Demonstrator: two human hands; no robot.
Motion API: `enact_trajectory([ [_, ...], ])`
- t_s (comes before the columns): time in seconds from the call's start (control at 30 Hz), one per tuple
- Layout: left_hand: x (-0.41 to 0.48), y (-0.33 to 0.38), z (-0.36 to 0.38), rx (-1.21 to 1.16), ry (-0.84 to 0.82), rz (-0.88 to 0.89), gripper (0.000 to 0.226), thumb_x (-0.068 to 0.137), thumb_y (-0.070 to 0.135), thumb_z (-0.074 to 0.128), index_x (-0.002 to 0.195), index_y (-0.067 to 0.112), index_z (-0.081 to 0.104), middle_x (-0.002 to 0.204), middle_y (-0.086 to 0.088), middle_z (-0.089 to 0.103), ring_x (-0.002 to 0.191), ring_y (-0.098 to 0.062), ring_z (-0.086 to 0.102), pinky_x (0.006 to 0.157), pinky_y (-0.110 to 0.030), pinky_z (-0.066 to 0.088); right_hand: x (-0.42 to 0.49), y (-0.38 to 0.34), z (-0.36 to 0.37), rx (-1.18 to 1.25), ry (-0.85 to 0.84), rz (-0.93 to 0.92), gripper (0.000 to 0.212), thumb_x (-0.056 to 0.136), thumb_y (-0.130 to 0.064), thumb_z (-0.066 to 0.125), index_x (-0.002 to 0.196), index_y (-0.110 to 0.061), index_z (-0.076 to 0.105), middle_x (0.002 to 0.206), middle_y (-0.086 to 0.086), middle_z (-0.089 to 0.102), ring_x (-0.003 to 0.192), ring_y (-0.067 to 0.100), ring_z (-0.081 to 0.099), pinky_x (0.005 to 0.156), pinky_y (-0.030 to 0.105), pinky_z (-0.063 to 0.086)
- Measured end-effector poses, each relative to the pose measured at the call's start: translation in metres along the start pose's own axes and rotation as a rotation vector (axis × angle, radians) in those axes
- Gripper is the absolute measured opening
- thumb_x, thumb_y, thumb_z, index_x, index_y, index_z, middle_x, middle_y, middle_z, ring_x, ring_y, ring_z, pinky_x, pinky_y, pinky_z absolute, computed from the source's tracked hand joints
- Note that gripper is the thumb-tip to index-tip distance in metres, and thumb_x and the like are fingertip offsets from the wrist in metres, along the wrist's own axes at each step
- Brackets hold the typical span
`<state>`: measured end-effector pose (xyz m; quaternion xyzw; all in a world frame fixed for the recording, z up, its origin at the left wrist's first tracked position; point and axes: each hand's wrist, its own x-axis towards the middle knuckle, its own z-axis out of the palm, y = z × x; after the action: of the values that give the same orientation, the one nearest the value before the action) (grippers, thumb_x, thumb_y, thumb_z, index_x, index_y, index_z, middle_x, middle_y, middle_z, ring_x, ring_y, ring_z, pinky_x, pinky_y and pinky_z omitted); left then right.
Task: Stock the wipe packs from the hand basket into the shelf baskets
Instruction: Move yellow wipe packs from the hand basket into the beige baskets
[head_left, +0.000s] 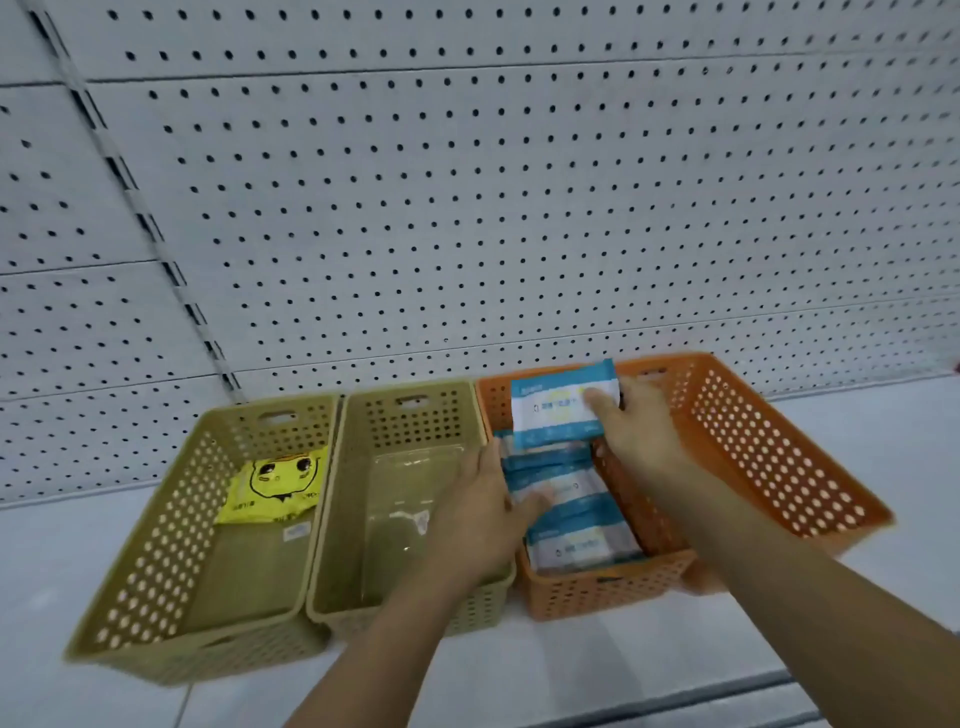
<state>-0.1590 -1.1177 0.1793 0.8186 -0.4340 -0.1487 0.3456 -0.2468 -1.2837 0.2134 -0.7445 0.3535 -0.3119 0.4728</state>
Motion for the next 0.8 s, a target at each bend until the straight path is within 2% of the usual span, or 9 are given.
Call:
enact_trajectory([
  [0.07, -0.002, -0.002, 0.012, 0.149, 0.067, 0.004, 0.065, 0.082, 0.058, 0.057, 0.138, 0.035, 0.033, 0.13, 0.014, 0.044, 0.121, -0.009, 0.043, 0.099, -0.039, 0.045, 0.007, 0.014, -0.004, -0.075, -0.081, 0.106, 0.018, 0.098, -0.013, 0.05, 0.107, -0.001, 0.06, 0.087, 0.008, 0.064, 0.057, 0.014, 0.056, 0.037, 0.018, 0.042],
  [0.13, -0.005, -0.001, 0.017, 0.183, 0.114, 0.028, 0.066, 0.086, 0.048, 0.061, 0.141, 0.031, 0.03, 0.136, 0.011, 0.038, 0.126, -0.01, 0.039, 0.101, -0.038, 0.044, 0.013, 0.023, -0.001, -0.163, -0.166, 0.195, 0.019, 0.098, -0.012, 0.049, 0.108, 0.002, 0.056, 0.09, 0.016, 0.064, 0.056, 0.02, 0.058, 0.037, 0.025, 0.045],
  [0.23, -0.009, 0.004, 0.019, 0.227, 0.132, -0.011, 0.061, 0.093, 0.041, 0.056, 0.145, 0.028, 0.028, 0.146, 0.009, 0.028, 0.129, -0.011, 0.038, 0.101, -0.03, 0.042, 0.015, 0.03, 0.008, -0.282, -0.301, 0.304, 0.021, 0.097, -0.011, 0.047, 0.111, 0.005, 0.05, 0.092, 0.024, 0.063, 0.057, 0.03, 0.064, 0.048, 0.036, 0.056],
  [0.33, -0.013, 0.009, 0.019, 0.257, 0.177, -0.042, 0.051, 0.096, 0.043, 0.049, 0.142, 0.03, 0.033, 0.139, 0.008, 0.034, 0.119, -0.009, 0.046, 0.087, -0.025, 0.044, 0.009, 0.032, 0.015, -0.4, -0.367, 0.368, 0.032, 0.096, -0.008, 0.047, 0.126, -0.001, 0.038, 0.107, 0.021, 0.059, 0.081, 0.035, 0.068, 0.062, 0.042, 0.059],
  [0.43, -0.013, 0.009, 0.02, 0.277, 0.205, -0.05, 0.046, 0.096, 0.042, 0.048, 0.139, 0.031, 0.039, 0.135, 0.008, 0.041, 0.114, -0.009, 0.049, 0.084, -0.024, 0.043, 0.005, 0.041, 0.016, -0.706, -0.419, 0.149, 0.061, 0.091, -0.013, 0.056, 0.141, -0.008, 0.021, 0.135, 0.019, 0.039, 0.114, 0.035, 0.051, 0.081, 0.039, 0.05],
  [0.53, -0.012, 0.006, 0.022, 0.29, 0.211, -0.056, 0.043, 0.095, 0.041, 0.049, 0.136, 0.032, 0.042, 0.133, 0.008, 0.044, 0.109, -0.009, 0.052, 0.08, -0.023, 0.043, 0.0, 0.049, 0.016, -0.895, -0.494, -0.054, 0.063, 0.09, -0.019, 0.056, 0.144, -0.021, 0.024, 0.143, 0.013, 0.025, 0.132, 0.034, 0.027, 0.1, 0.044, 0.039],
  [0.6, -0.012, 0.006, 0.023, 0.308, 0.214, -0.061, 0.04, 0.095, 0.04, 0.048, 0.134, 0.031, 0.042, 0.132, 0.008, 0.046, 0.105, -0.01, 0.054, 0.076, -0.022, 0.042, -0.001, 0.056, 0.021, -0.953, -0.648, -0.07, 0.056, 0.092, -0.017, 0.051, 0.145, -0.027, 0.033, 0.144, 0.01, 0.028, 0.133, 0.032, 0.027, 0.106, 0.045, 0.036],
  [0.67, -0.013, 0.007, 0.023, 0.319, 0.214, -0.075, 0.042, 0.096, 0.04, 0.048, 0.136, 0.029, 0.041, 0.133, 0.007, 0.046, 0.106, -0.011, 0.054, 0.078, -0.025, 0.044, -0.003, 0.061, 0.028, -1.007, -0.789, -0.037, 0.057, 0.093, -0.015, 0.046, 0.146, -0.03, 0.032, 0.147, 0.008, 0.027, 0.136, 0.031, 0.024, 0.112, 0.046, 0.03],
  [0.8, -0.014, 0.009, 0.022, 0.324, 0.215, -0.086, 0.043, 0.096, 0.039, 0.048, 0.137, 0.028, 0.041, 0.135, 0.007, 0.044, 0.106, -0.012, 0.055, 0.08, -0.028, 0.048, -0.004, 0.057, 0.031, -1.101, -0.849, -0.001, 0.06, 0.094, -0.017, 0.042, 0.149, -0.031, 0.024, 0.15, 0.01, 0.019, 0.139, 0.034, 0.016, 0.115, 0.048, 0.023],
])
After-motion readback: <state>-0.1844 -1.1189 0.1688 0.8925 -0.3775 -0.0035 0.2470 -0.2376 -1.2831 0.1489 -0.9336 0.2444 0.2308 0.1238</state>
